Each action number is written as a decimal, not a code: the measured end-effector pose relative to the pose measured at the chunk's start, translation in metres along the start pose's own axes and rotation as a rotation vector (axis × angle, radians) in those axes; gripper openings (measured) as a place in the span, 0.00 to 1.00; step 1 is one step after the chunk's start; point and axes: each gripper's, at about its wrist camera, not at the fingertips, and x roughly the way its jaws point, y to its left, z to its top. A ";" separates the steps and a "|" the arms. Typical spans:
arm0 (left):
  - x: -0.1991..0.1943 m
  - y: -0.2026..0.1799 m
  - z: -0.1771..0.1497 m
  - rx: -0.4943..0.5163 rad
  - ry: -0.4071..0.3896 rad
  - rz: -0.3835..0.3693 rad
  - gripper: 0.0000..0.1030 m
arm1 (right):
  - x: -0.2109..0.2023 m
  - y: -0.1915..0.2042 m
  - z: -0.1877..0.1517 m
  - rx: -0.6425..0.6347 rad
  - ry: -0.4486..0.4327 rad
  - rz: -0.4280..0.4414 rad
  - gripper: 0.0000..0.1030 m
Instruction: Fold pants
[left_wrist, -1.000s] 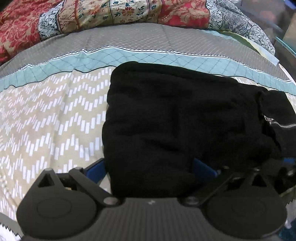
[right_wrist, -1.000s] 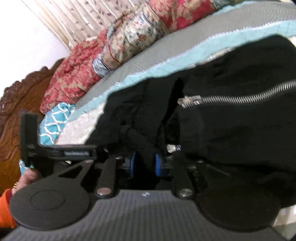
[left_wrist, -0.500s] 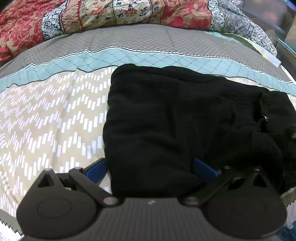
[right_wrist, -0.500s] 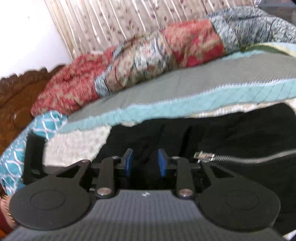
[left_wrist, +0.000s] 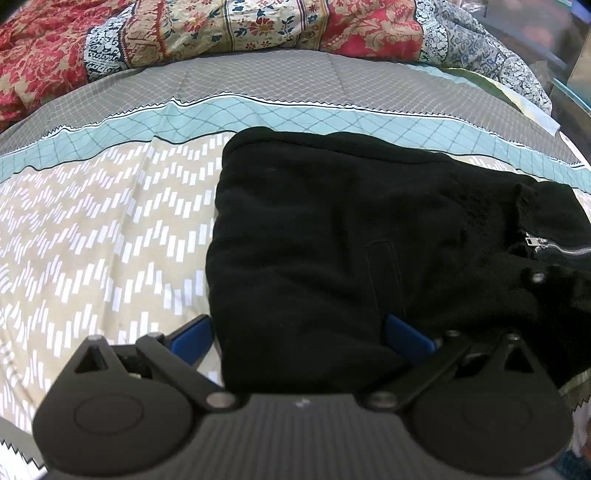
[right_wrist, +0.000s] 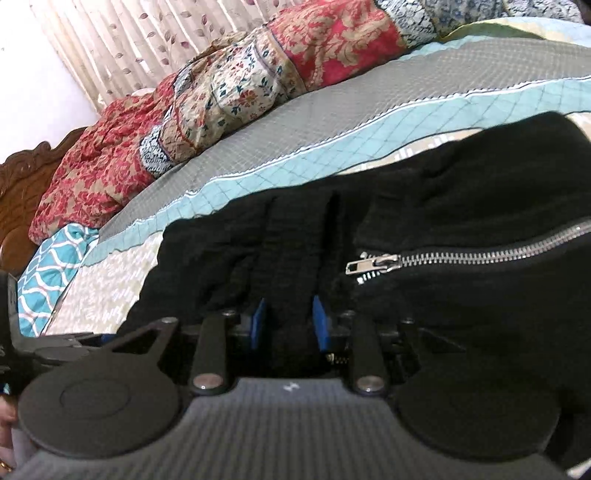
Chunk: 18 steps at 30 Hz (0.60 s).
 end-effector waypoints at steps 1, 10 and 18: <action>0.000 0.000 0.000 0.000 0.000 -0.001 1.00 | -0.006 0.006 -0.001 -0.018 -0.020 -0.007 0.35; -0.001 -0.002 -0.002 -0.003 -0.008 0.003 1.00 | -0.026 0.019 -0.017 -0.127 -0.068 -0.041 0.35; 0.000 -0.004 -0.002 -0.005 -0.012 0.005 1.00 | -0.004 0.000 -0.027 -0.062 -0.021 -0.042 0.38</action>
